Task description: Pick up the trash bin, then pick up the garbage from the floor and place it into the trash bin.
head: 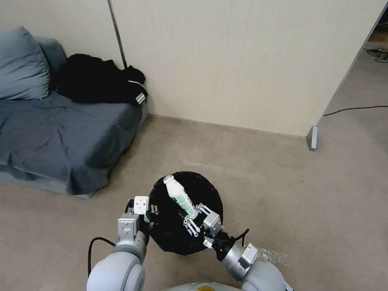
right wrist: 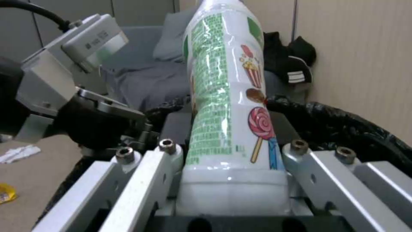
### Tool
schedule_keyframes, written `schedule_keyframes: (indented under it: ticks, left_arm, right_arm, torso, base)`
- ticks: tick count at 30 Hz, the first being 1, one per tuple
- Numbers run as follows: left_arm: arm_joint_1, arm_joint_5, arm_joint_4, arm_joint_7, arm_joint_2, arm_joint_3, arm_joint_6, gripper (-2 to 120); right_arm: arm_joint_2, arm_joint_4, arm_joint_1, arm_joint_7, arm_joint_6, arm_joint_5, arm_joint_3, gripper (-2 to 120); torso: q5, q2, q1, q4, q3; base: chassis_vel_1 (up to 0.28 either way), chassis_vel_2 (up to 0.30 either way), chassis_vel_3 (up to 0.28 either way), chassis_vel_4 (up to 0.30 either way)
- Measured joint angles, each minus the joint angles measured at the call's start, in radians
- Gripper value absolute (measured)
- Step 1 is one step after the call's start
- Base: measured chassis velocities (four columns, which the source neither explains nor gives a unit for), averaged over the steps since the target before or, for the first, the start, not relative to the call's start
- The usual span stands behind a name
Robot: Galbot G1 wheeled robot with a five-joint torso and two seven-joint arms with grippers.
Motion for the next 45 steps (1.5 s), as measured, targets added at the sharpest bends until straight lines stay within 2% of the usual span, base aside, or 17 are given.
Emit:
schedule_keyframes:
  ticks: [5, 6, 8, 9, 11, 12, 14, 16, 17, 18, 20, 30, 45]
  left_arm:
    - [0.001, 0.003, 0.000, 0.000, -0.002, 0.006, 0.001, 1]
    - [0.001, 0.003, 0.000, 0.000, -0.002, 0.006, 0.001, 1]
    - [0.001, 0.003, -0.001, 0.000, -0.002, 0.006, 0.001, 1]
    - [0.001, 0.003, -0.001, 0.000, -0.002, 0.006, 0.001, 1]
    - [0.001, 0.004, -0.001, 0.000, -0.002, 0.006, 0.002, 1]
    - [0.001, 0.004, -0.001, 0.000, -0.002, 0.006, 0.002, 1]
    - [0.001, 0.004, -0.001, -0.001, -0.003, 0.005, 0.002, 1]
    - [0.001, 0.004, -0.001, -0.001, -0.003, 0.004, 0.002, 1]
    - [0.000, 0.004, -0.001, 0.000, -0.003, 0.004, 0.002, 1]
    - [0.000, 0.004, -0.001, 0.000, -0.003, 0.004, 0.002, 1]
    - [-0.001, 0.004, -0.001, 0.000, -0.003, 0.003, 0.002, 1]
    - [-0.003, 0.005, 0.000, 0.002, -0.003, 0.001, 0.001, 1]
    - [-0.007, 0.011, 0.035, 0.010, -0.002, -0.010, -0.007, 1]
  right_arm:
    - [0.000, -0.006, -0.001, -0.002, -0.005, -0.002, 0.000, 48]
    - [0.000, -0.006, -0.001, -0.002, -0.005, -0.002, 0.000, 48]
    - [-0.001, -0.007, -0.002, -0.002, -0.005, -0.003, 0.001, 59]
    - [-0.001, -0.007, -0.002, -0.002, -0.005, -0.003, 0.001, 59]
    - [-0.004, -0.006, -0.004, -0.003, -0.005, -0.004, 0.004, 70]
    - [-0.004, -0.006, -0.004, -0.003, -0.005, -0.004, 0.004, 70]
    - [-0.007, -0.003, -0.007, -0.004, -0.005, -0.006, 0.006, 80]
    - [-0.009, -0.002, -0.008, -0.004, -0.005, -0.008, 0.008, 83]
    - [-0.010, -0.001, -0.009, -0.006, -0.005, -0.012, 0.009, 89]
    - [-0.010, -0.001, -0.009, -0.006, -0.005, -0.012, 0.009, 89]
    - [-0.012, 0.002, -0.014, -0.008, -0.005, -0.020, 0.014, 99]
    - [-0.019, 0.027, -0.021, -0.014, 0.000, -0.026, 0.028, 100]
    - [0.006, 0.173, -0.034, -0.020, 0.029, -0.033, 0.120, 100]
  torso:
    - [0.0000, 0.000, 0.000, 0.0000, 0.000]
    - [0.0000, 0.000, 0.000, 0.0000, 0.000]
    - [0.0000, 0.000, 0.000, 0.0000, 0.000]
    - [0.0000, 0.000, 0.000, 0.0000, 0.000]
    - [0.0000, 0.000, 0.000, 0.0000, 0.000]
    - [0.0000, 0.000, 0.000, 0.0000, 0.000]
    - [0.0000, 0.000, 0.000, 0.0000, 0.000]
    - [0.0001, 0.000, 0.000, 0.0000, 0.000]
    - [-0.0001, 0.000, 0.000, 0.0000, 0.000]
    - [-0.0001, 0.000, 0.000, 0.0000, 0.000]
    - [0.0000, 0.000, 0.000, 0.0000, 0.000]
    - [0.0000, 0.000, 0.000, 0.0000, 0.000]
    - [0.0000, 0.000, 0.000, 0.0001, 0.000]
  base:
    - [0.000, 0.000, 0.000, 0.000]
    - [0.000, 0.000, 0.000, 0.000]
    - [0.000, 0.000, 0.000, 0.000]
    - [0.000, 0.000, 0.000, 0.000]
    - [0.000, 0.000, 0.000, 0.000]
    - [0.000, 0.000, 0.000, 0.000]
    - [0.000, 0.000, 0.000, 0.000]
    - [0.000, 0.000, 0.000, 0.000]
    - [0.000, 0.000, 0.000, 0.000]
    - [0.000, 0.000, 0.000, 0.000]
    - [0.000, 0.000, 0.000, 0.000]
    - [0.000, 0.000, 0.000, 0.000]
    - [0.000, 0.000, 0.000, 0.000]
